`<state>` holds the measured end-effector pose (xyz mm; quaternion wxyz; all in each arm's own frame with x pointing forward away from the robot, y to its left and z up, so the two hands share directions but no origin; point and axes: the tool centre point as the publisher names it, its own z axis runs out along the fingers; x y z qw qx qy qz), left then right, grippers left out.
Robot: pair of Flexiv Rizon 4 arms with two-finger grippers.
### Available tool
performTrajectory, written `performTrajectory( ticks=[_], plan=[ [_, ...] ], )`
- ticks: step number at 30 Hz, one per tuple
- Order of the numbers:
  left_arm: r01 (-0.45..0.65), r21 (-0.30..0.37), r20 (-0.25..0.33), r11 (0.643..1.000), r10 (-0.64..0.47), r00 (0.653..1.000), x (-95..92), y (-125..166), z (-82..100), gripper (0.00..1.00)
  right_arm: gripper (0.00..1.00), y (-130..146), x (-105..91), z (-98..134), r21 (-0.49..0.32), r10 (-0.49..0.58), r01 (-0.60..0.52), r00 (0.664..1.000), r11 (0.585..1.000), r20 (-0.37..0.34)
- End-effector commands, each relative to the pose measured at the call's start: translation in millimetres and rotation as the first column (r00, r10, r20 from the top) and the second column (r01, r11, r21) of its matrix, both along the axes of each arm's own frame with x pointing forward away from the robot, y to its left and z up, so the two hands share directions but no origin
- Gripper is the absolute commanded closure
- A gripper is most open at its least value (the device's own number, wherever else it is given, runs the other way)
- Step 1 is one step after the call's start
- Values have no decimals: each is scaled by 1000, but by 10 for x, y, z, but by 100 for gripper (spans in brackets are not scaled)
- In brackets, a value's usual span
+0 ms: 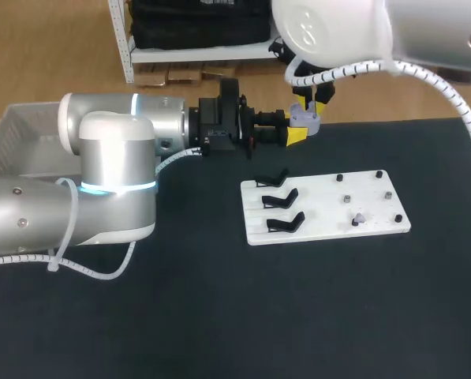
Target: Pick up each earbud case from the left stands, insert the matching earbuds, close the lid, and place the case in the box.
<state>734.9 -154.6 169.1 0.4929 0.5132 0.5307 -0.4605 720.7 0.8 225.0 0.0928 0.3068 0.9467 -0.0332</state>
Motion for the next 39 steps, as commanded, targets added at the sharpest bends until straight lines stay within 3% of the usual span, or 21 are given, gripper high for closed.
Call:
performTrajectory(
  ticks=[1, 35, 37, 39],
  plan=[
    [1, -1, 0, 1000, -1, 1000, 8, -1, -2, 100, 100, 4, 9, -15, -7, -2, 1, 1000, 1000, -5],
    [1, -1, 0, 1000, -1, 1000, 8, -1, -2, 100, 100, 2, 92, -208, 11, -22, 23, 998, 1000, -55],
    [1, -1, 0, 1000, -1, 1000, 8, -1, -2, 100, 82, 8, 90, -200, 14, -19, 20, 998, 1000, -56],
    [1, -1, 0, 1000, -1, 1000, 8, -1, -2, 100, 74, 9, 90, -200, 14, -17, 17, 998, 1000, -56]
  ],
)
